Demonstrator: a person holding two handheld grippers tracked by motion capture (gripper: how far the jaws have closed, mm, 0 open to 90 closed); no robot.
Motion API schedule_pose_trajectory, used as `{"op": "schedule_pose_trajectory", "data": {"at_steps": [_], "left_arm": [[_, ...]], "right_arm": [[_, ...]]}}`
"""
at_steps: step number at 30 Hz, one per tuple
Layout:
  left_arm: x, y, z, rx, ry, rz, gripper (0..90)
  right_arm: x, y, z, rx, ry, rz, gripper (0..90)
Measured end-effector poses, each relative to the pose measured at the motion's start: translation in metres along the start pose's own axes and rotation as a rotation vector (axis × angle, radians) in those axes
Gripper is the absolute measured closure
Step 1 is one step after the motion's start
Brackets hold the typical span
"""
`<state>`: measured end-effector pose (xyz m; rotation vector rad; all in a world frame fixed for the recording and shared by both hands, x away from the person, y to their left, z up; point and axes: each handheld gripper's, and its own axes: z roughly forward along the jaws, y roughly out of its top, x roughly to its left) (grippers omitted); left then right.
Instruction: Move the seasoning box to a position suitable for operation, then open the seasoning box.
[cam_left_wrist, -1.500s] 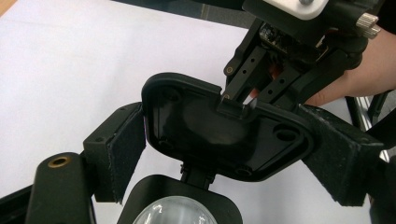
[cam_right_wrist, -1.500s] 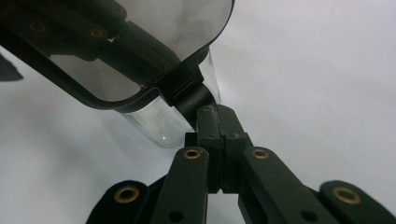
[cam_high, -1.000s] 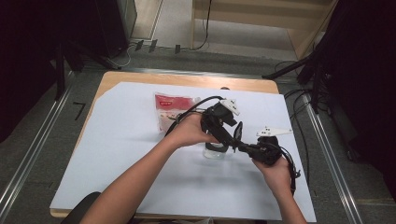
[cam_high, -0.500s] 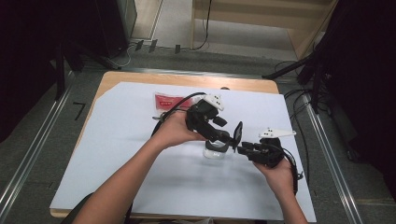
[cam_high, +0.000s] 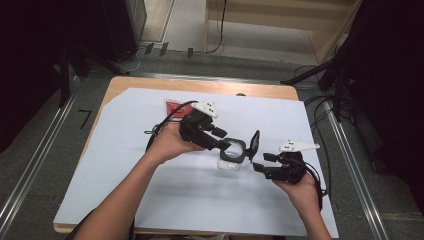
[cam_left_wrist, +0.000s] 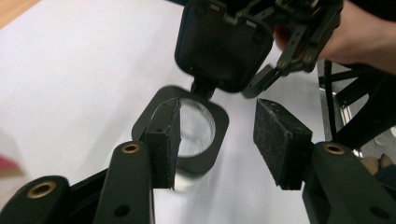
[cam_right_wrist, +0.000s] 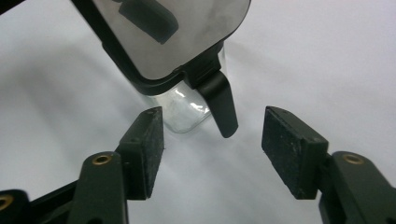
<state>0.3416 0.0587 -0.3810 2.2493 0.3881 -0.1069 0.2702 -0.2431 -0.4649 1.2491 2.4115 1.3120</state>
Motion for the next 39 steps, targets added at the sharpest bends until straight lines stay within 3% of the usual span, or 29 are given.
{"op": "schedule_pose_trajectory", "data": {"at_steps": [3,7,10,13,17,27,33,39], "left_arm": [[0.001,-0.005,-0.006,-0.009,0.001,-0.017,53.5],[0.005,-0.012,-0.012,0.008,0.031,-0.063,50.7],[0.008,-0.019,-0.017,-0.001,0.047,-0.079,51.1],[0.009,-0.025,-0.023,0.001,0.064,-0.081,51.4],[0.013,-0.032,-0.031,-0.014,0.072,-0.096,51.7],[0.023,-0.046,-0.055,0.006,0.126,-0.122,51.4],[0.027,-0.054,-0.069,-0.016,0.119,-0.143,51.4],[0.031,-0.06,-0.077,-0.003,0.124,-0.16,50.5]], "right_arm": [[0.002,-0.001,-0.003,-0.001,0.005,-0.017,43.0],[0.003,-0.005,-0.008,-0.056,0.024,-0.027,43.2],[0.005,-0.006,-0.01,-0.065,0.03,-0.031,43.2],[0.008,-0.01,-0.015,-0.035,0.015,-0.038,42.8],[0.01,-0.012,-0.019,-0.041,0.005,-0.059,41.0],[0.003,-0.011,-0.015,-0.019,-0.008,-0.045,40.2],[0.002,-0.01,-0.011,-0.006,-0.006,-0.047,40.2],[0.001,-0.01,-0.01,-0.001,0.006,-0.055,41.0]]}}
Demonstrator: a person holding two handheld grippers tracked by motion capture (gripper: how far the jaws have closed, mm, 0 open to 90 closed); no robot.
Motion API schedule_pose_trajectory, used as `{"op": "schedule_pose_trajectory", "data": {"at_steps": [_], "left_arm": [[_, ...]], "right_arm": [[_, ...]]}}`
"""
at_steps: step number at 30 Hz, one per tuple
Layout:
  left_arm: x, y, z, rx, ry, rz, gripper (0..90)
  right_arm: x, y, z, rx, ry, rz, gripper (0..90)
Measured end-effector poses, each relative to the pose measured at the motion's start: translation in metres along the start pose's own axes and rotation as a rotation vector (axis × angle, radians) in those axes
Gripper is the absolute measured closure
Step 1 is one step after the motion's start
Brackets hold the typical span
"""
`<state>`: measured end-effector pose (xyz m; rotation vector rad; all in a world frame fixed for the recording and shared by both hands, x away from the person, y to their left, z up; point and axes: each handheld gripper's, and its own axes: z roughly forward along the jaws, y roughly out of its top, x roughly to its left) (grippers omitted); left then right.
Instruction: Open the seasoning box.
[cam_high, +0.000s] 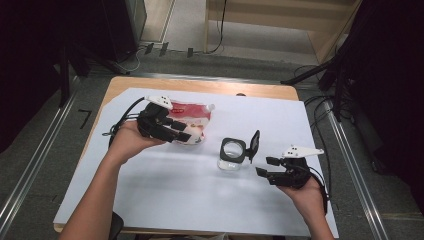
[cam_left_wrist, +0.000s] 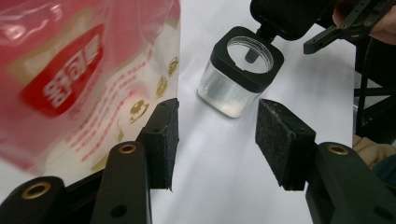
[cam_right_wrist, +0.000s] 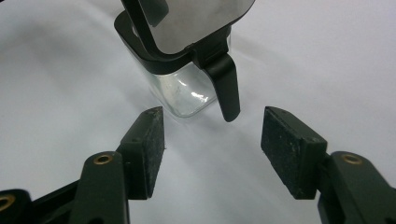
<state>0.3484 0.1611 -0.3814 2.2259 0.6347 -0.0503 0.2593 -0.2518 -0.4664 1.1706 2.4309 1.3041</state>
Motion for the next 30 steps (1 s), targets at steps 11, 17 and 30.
{"op": "schedule_pose_trajectory", "data": {"at_steps": [11,17,30], "left_arm": [[0.012,-0.013,-0.022,-0.035,0.051,-0.029,49.1],[0.02,-0.021,-0.032,-0.04,0.092,-0.057,49.1],[0.044,-0.021,-0.035,-0.085,0.118,-0.118,49.5]], "right_arm": [[-0.007,-0.001,0.001,0.001,0.004,0.014,41.7],[-0.007,0.0,0.003,0.004,0.014,0.014,41.8],[-0.007,0.001,0.006,0.013,0.012,0.01,41.5]]}}
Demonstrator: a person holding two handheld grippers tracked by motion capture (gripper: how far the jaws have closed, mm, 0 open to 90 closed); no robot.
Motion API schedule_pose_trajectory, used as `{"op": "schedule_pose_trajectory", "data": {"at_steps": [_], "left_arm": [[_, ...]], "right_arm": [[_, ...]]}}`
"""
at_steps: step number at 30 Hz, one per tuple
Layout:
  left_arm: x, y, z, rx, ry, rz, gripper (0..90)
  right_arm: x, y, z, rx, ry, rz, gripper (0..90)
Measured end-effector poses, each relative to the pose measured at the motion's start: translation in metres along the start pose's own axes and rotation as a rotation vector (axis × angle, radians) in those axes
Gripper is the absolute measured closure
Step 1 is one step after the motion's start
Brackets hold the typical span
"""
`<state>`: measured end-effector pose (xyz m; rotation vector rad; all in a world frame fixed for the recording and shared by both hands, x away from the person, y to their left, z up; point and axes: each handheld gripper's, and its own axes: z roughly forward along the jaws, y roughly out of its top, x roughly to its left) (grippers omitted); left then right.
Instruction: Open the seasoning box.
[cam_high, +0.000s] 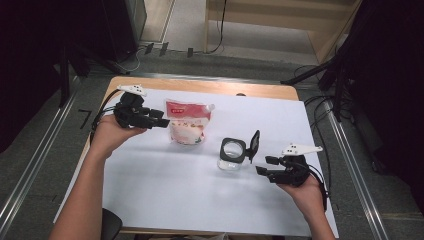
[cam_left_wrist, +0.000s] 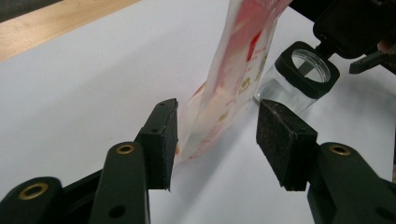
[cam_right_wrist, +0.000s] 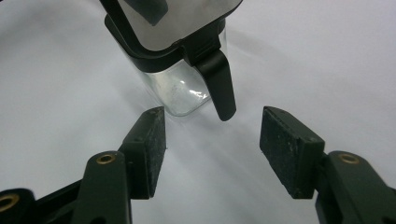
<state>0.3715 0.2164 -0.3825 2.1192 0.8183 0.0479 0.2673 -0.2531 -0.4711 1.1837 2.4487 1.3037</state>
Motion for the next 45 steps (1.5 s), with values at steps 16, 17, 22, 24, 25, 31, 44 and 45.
{"op": "schedule_pose_trajectory", "data": {"at_steps": [16,17,22,24,25,31,44,45], "left_arm": [[-0.005,0.022,0.034,0.026,-0.027,0.066,60.3],[-0.006,0.023,0.036,0.023,-0.036,0.083,62.6],[-0.011,0.025,0.038,0.017,-0.01,0.167,70.0],[-0.011,0.025,0.038,0.019,-0.01,0.168,71.5],[-0.011,0.025,0.038,0.018,-0.012,0.17,72.1],[-0.008,0.022,0.037,-0.011,-0.082,0.205,77.2],[-0.009,0.026,0.038,0.009,-0.087,0.116,84.8],[-0.009,0.027,0.038,0.01,-0.092,0.119,85.9]], "right_arm": [[0.018,-0.004,0.002,0.025,0.032,-0.022,43.6],[0.018,-0.004,0.002,0.025,0.029,-0.028,43.6],[0.02,-0.005,0.002,0.031,0.035,-0.032,44.6],[0.02,-0.005,0.003,0.033,0.039,-0.042,45.6],[0.02,-0.004,0.003,0.033,0.042,-0.041,45.8],[0.022,-0.003,0.006,0.037,0.052,-0.046,46.3],[0.023,-0.002,0.008,0.039,0.06,-0.049,46.5],[0.023,-0.002,0.008,0.039,0.06,-0.049,46.5]]}}
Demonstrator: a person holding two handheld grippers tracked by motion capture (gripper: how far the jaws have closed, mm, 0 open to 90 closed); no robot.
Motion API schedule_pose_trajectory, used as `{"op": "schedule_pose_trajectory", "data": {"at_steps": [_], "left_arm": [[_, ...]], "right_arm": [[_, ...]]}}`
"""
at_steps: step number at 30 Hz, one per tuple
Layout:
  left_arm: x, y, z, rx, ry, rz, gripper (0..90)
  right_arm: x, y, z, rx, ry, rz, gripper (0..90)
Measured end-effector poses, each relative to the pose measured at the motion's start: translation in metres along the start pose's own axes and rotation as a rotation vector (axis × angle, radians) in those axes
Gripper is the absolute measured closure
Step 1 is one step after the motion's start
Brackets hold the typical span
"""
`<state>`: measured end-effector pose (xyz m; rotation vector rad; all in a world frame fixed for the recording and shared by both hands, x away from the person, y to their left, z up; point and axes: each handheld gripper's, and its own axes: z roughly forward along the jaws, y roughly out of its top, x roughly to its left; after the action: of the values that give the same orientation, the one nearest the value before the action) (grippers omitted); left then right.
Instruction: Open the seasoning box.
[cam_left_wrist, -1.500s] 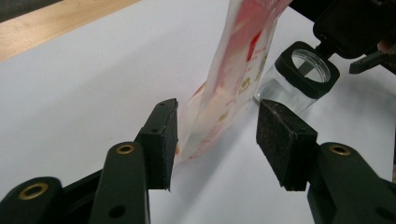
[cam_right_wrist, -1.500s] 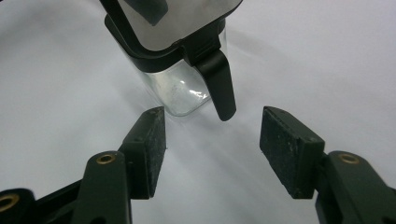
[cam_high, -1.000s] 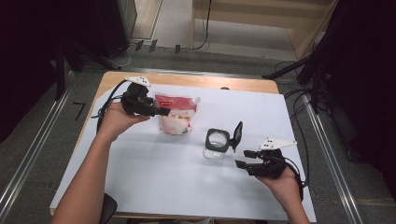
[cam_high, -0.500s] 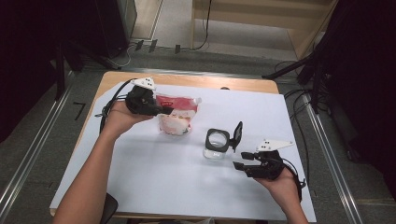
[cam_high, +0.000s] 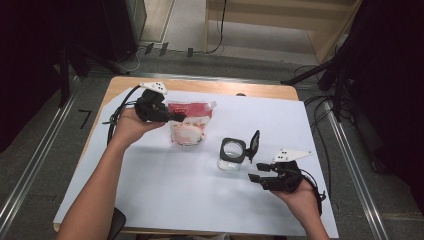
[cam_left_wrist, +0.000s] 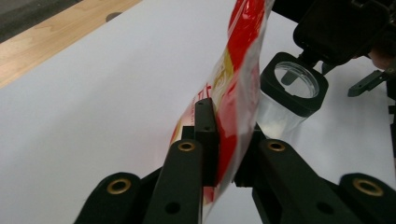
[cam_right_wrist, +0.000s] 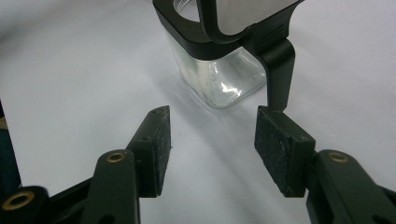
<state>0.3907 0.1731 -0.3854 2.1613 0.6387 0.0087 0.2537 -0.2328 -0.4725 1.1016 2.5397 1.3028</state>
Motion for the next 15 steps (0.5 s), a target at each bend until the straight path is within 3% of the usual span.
{"op": "schedule_pose_trajectory", "data": {"at_steps": [2,5,10,13,15], "left_arm": [[0.0,0.0,0.001,-0.001,-0.018,-0.012,87.8],[0.0,0.0,0.001,-0.005,-0.008,-0.017,87.8],[-0.003,-0.001,0.007,-0.005,0.02,0.027,84.5],[-0.004,-0.003,0.013,-0.027,0.033,0.05,83.4],[-0.002,-0.003,0.013,-0.045,0.032,0.029,87.1]], "right_arm": [[0.0,0.0,0.0,0.0,0.001,0.0,46.6],[0.0,0.0,0.0,0.001,0.002,-0.001,46.7],[0.002,0.001,0.001,0.005,0.008,0.001,48.2],[0.006,0.004,0.002,-0.012,0.045,0.021,49.6],[0.012,0.007,0.002,-0.02,0.065,0.013,51.0]]}}
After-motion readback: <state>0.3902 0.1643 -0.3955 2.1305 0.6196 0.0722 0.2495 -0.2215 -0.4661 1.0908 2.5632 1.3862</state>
